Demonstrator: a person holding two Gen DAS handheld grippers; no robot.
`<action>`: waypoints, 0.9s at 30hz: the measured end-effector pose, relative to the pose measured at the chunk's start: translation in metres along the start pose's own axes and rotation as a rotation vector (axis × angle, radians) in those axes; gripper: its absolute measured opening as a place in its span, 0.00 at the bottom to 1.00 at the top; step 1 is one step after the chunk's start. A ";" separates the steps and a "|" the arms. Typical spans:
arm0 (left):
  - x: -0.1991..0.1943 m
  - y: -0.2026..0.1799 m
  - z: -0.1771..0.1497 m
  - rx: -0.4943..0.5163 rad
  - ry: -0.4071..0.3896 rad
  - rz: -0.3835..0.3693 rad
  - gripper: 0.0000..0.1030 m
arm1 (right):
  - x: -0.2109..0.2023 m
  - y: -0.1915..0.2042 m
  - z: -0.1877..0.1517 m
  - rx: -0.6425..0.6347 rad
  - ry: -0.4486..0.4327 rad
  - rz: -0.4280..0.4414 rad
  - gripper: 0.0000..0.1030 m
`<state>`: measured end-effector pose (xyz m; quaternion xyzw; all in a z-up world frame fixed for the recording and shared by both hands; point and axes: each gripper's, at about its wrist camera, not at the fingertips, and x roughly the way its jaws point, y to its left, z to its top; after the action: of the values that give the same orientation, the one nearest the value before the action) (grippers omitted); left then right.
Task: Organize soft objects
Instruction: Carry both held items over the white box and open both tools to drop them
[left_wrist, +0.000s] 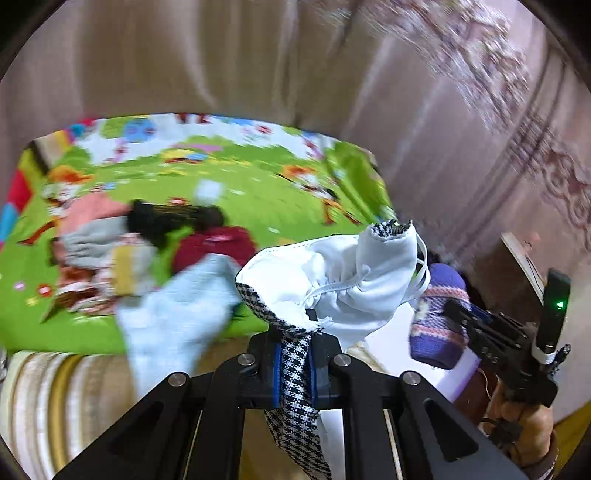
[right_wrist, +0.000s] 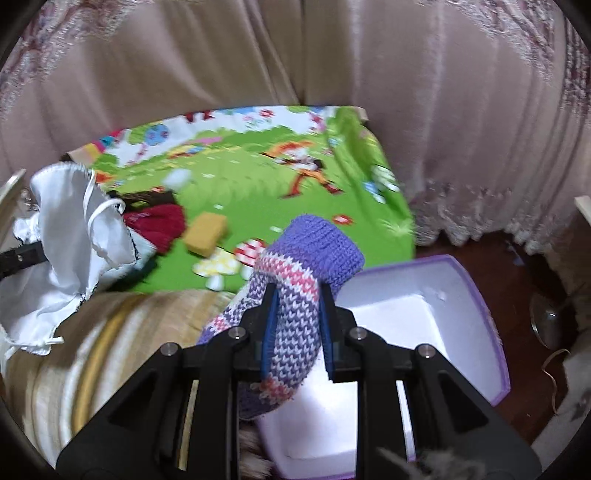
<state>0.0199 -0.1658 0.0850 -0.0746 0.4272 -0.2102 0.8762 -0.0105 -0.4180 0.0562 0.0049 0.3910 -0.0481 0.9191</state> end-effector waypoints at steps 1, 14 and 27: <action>0.007 -0.009 0.000 0.009 0.016 -0.020 0.11 | 0.001 -0.005 -0.003 0.003 0.005 -0.015 0.24; 0.081 -0.105 -0.005 0.138 0.148 -0.126 0.11 | 0.008 -0.064 -0.031 0.106 0.065 -0.124 0.27; 0.088 -0.117 0.002 0.147 0.134 -0.134 0.54 | -0.001 -0.074 -0.027 0.153 0.021 -0.137 0.67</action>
<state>0.0340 -0.3092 0.0595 -0.0245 0.4623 -0.3038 0.8327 -0.0372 -0.4905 0.0401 0.0490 0.3953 -0.1403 0.9065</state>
